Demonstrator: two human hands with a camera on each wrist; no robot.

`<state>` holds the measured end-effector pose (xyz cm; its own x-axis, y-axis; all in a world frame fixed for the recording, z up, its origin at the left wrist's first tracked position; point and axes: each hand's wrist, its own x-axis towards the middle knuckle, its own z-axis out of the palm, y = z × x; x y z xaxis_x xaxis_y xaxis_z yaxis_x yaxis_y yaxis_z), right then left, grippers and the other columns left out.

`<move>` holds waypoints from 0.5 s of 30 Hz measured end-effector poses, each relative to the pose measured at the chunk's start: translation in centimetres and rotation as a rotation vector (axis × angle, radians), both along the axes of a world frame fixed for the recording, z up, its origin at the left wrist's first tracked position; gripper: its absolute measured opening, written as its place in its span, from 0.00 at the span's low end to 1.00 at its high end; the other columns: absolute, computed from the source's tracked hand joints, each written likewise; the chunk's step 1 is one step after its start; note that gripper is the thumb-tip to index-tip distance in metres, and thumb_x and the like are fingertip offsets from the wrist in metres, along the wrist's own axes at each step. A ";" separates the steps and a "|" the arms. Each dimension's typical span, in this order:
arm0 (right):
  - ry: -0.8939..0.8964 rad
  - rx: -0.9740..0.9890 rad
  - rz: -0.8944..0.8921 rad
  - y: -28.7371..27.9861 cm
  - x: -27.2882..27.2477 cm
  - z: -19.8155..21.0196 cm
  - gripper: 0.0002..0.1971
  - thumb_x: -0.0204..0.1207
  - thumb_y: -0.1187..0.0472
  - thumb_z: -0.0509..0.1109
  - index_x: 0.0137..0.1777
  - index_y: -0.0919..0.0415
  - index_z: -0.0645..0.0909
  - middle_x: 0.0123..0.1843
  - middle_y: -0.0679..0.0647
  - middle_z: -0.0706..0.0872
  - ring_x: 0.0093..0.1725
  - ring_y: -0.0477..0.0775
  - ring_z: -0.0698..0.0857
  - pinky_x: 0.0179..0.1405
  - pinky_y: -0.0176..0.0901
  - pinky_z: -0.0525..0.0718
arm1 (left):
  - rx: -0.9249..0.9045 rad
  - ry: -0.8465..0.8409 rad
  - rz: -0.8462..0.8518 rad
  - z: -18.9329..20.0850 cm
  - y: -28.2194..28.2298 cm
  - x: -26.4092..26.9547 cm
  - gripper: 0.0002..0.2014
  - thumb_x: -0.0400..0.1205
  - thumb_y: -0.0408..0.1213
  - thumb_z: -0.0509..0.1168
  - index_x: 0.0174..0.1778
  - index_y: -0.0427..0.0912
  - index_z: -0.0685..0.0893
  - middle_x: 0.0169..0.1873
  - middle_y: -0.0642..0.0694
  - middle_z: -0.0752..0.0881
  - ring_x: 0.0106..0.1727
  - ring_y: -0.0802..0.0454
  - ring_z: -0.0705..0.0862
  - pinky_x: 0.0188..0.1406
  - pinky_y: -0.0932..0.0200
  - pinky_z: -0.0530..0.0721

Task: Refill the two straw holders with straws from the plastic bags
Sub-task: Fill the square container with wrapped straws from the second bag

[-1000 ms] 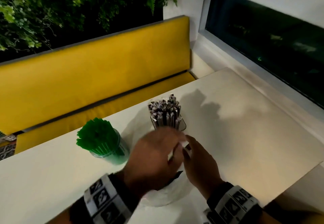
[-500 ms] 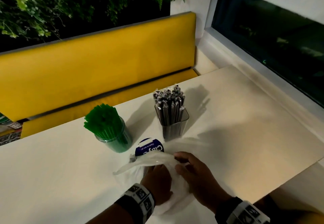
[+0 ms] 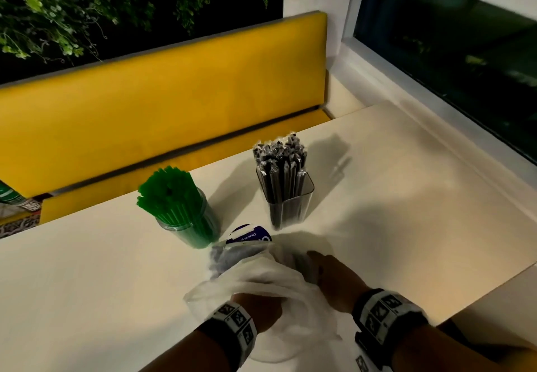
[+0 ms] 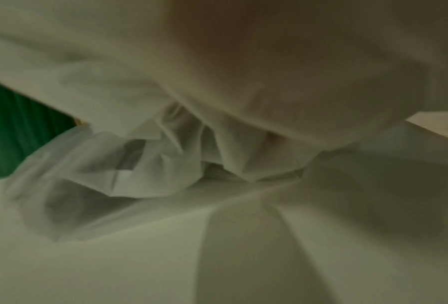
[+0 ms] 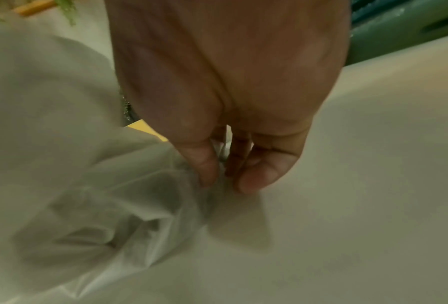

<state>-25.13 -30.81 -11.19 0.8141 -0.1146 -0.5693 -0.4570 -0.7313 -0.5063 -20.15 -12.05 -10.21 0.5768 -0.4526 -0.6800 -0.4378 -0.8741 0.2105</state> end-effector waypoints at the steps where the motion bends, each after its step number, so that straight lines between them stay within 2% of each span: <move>1: -0.004 0.000 -0.007 -0.6 0.3 -0.8 0.22 0.81 0.46 0.59 0.76 0.33 0.66 0.68 0.46 0.75 0.68 0.56 0.79 0.72 0.51 0.77 | -0.006 -0.008 0.016 0.2 0.1 0.2 0.20 0.91 0.45 0.50 0.78 0.46 0.69 0.75 0.41 0.73 0.76 0.44 0.70 0.77 0.54 0.63; 3: -0.019 -0.001 -0.018 -1.1 0.8 -1.1 0.17 0.81 0.52 0.63 0.69 0.40 0.78 0.67 0.48 0.70 0.67 0.56 0.76 0.71 0.48 0.75 | 0.025 -0.043 -0.059 0.9 0.2 0.8 0.20 0.92 0.43 0.48 0.79 0.42 0.67 0.76 0.39 0.71 0.78 0.42 0.68 0.79 0.52 0.59; 4: -0.023 0.025 -0.012 -1.2 1.0 -0.8 0.15 0.81 0.54 0.64 0.66 0.44 0.82 0.67 0.48 0.69 0.66 0.55 0.75 0.71 0.46 0.75 | 0.034 -0.057 -0.092 1.1 0.1 1.1 0.19 0.91 0.42 0.48 0.77 0.42 0.70 0.72 0.40 0.74 0.74 0.44 0.70 0.77 0.53 0.61; 5: -0.022 0.070 -0.009 -1.2 1.3 -0.6 0.13 0.82 0.57 0.64 0.63 0.46 0.84 0.67 0.47 0.72 0.65 0.54 0.77 0.69 0.45 0.76 | 0.025 -0.070 -0.080 1.1 0.1 1.4 0.16 0.91 0.42 0.49 0.70 0.44 0.74 0.65 0.43 0.77 0.67 0.48 0.73 0.74 0.55 0.64; 7: -0.015 0.177 -0.030 -1.1 1.6 -0.2 0.12 0.82 0.60 0.63 0.55 0.47 0.87 0.59 0.45 0.83 0.58 0.51 0.83 0.61 0.45 0.82 | -0.064 -0.133 -0.075 1.5 -0.1 2.3 0.11 0.87 0.46 0.50 0.50 0.48 0.77 0.46 0.50 0.77 0.52 0.51 0.74 0.63 0.54 0.74; 9: -0.024 0.209 -0.066 -1.0 1.7 0.1 0.13 0.82 0.62 0.60 0.46 0.48 0.86 0.48 0.46 0.86 0.47 0.48 0.84 0.52 0.46 0.85 | -0.056 -0.150 -0.108 2.0 -0.1 2.4 0.15 0.81 0.56 0.53 0.41 0.52 0.80 0.36 0.54 0.77 0.45 0.50 0.79 0.51 0.56 0.80; 10: -0.049 0.216 -0.105 -0.9 1.6 -0.1 0.14 0.83 0.62 0.60 0.44 0.50 0.85 0.45 0.46 0.86 0.45 0.48 0.84 0.51 0.47 0.86 | -0.018 -0.208 -0.108 2.2 0.0 2.3 0.19 0.78 0.62 0.56 0.44 0.54 0.86 0.37 0.51 0.83 0.48 0.46 0.85 0.50 0.55 0.82; 11: -0.077 0.229 -0.165 -1.1 1.7 -0.3 0.14 0.84 0.63 0.59 0.45 0.52 0.86 0.46 0.48 0.87 0.45 0.49 0.85 0.52 0.49 0.87 | -0.046 -0.281 -0.091 2.4 -0.1 2.0 0.24 0.78 0.64 0.59 0.55 0.52 0.89 0.48 0.42 0.89 0.58 0.45 0.87 0.58 0.53 0.82; 12: -0.096 0.272 -0.254 -1.2 1.8 -0.3 0.13 0.84 0.63 0.60 0.47 0.54 0.87 0.48 0.51 0.88 0.46 0.53 0.87 0.52 0.51 0.88 | -0.067 -0.213 -0.049 2.3 -0.2 1.8 0.27 0.82 0.61 0.58 0.69 0.46 0.84 0.65 0.34 0.84 0.71 0.42 0.81 0.71 0.50 0.76; 13: -0.110 0.317 -0.332 -1.3 1.7 -0.3 0.13 0.84 0.64 0.60 0.50 0.56 0.87 0.50 0.55 0.89 0.47 0.56 0.88 0.48 0.50 0.90 | -0.067 -0.143 -0.107 1.9 -0.2 1.7 0.26 0.87 0.54 0.55 0.76 0.45 0.76 0.74 0.36 0.77 0.77 0.40 0.74 0.77 0.47 0.68; 14: -0.103 0.336 -0.383 -1.4 1.6 -0.1 0.13 0.84 0.64 0.60 0.51 0.57 0.87 0.51 0.57 0.89 0.45 0.56 0.88 0.42 0.45 0.91 | -0.072 -0.075 -0.144 2.0 -0.4 1.8 0.22 0.88 0.49 0.52 0.76 0.46 0.74 0.74 0.40 0.76 0.76 0.40 0.73 0.76 0.47 0.68; 15: -0.094 0.334 -0.400 -1.6 1.5 -0.1 0.13 0.84 0.64 0.60 0.52 0.56 0.87 0.51 0.56 0.90 0.44 0.52 0.89 0.38 0.39 0.90 | -0.104 -0.072 -0.150 2.0 -0.3 2.2 0.19 0.88 0.47 0.52 0.73 0.48 0.75 0.70 0.45 0.79 0.72 0.43 0.76 0.73 0.49 0.72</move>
<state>-23.66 -32.37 -11.29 0.7932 -0.2522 -0.5542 -0.6086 -0.3008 -0.7342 -17.97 -12.36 -8.25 0.5429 -0.6029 -0.5846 -0.5785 -0.7731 0.2601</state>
